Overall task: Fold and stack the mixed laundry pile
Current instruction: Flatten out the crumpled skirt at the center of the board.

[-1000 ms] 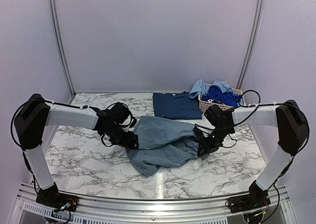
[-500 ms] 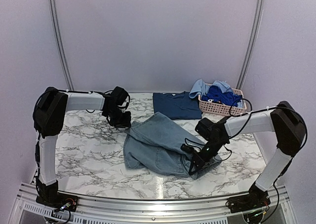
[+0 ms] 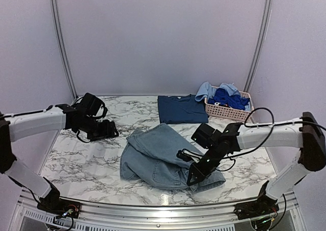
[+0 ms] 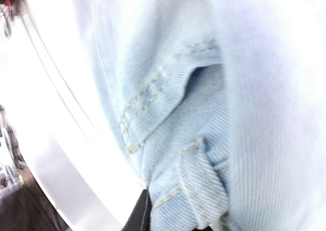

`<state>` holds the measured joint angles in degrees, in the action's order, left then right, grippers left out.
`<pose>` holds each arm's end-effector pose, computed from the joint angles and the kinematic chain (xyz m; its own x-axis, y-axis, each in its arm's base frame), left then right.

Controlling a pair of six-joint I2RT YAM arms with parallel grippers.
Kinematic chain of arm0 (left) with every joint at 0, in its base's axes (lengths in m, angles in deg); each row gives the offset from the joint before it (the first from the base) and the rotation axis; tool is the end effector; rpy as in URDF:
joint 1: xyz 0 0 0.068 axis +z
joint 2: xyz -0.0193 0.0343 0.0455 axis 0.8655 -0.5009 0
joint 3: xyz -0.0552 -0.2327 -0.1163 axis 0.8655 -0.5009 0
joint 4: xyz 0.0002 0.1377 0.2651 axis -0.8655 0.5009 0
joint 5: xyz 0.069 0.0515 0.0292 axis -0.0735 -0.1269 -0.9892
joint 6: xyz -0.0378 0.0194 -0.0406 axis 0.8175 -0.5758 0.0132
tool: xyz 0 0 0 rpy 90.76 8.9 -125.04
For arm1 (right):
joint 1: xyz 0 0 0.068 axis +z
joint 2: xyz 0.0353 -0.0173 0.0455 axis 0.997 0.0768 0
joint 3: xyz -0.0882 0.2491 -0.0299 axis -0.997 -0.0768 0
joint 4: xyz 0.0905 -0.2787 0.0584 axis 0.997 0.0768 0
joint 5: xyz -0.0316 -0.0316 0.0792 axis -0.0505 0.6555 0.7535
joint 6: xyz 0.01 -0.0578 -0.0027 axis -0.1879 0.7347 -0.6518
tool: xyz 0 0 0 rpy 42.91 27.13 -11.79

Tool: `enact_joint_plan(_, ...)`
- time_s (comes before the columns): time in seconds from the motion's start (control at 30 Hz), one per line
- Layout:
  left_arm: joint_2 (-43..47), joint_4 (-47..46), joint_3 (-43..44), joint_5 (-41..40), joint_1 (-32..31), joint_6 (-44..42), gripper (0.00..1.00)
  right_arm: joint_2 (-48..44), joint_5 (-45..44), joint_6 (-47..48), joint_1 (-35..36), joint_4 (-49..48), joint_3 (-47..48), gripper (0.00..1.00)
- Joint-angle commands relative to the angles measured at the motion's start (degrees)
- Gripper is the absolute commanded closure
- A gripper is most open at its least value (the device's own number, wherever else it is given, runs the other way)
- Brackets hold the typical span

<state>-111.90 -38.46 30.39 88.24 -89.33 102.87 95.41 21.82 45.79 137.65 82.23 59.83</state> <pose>0.3036 -0.1739 0.1994 -0.8518 -0.0960 -0.5151 0.1087 0.9293 -0.3529 0.1715 0.2537 0.1440 -0.7613 -0.6390 -0.1100 -0.5927 0.6169 0.5179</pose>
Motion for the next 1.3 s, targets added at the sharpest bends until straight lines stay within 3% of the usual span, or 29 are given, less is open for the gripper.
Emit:
enact_joint_plan(0.0,8.95,-0.37,-11.32,4.63,-3.85,6.85,0.21,-9.81,-3.99,-11.96,-0.37,-6.33,-3.78,0.83)
enact_joint_plan(0.17,16.30,-8.79,-23.13,7.10,-8.34,14.98,0.12,-17.39,-2.27,-18.99,-0.46,-14.56,-13.72,0.81)
enact_joint_plan(0.37,14.61,-17.77,-29.66,8.04,-14.15,21.24,0.07,-18.72,-0.38,-25.47,-0.01,-22.32,-18.80,0.69)
enact_joint_plan(0.63,11.01,-28.79,-33.51,10.09,-19.38,25.77,0.15,-25.13,-2.98,-32.74,1.21,-21.99,-23.66,0.59)
enact_joint_plan(0.87,8.10,-34.86,-35.43,12.15,-21.41,27.99,0.37,-27.78,-3.64,-37.31,1.58,-25.10,-26.18,0.62)
enact_joint_plan(1.03,9.08,-35.05,-34.44,12.16,-21.71,27.69,0.69,-29.31,-4.55,-37.59,2.04,-21.86,-23.53,0.76)
enact_joint_plan(1.17,11.56,-34.00,-33.79,11.22,-21.70,28.25,0.98,-29.93,-4.25,-37.83,2.09,-19.24,-21.35,0.96)
enact_joint_plan(1.27,16.06,-30.14,-31.88,8.75,-21.60,27.81,1.00,-31.11,-6.90,-36.40,2.04,-13.34,-16.30,1.00)
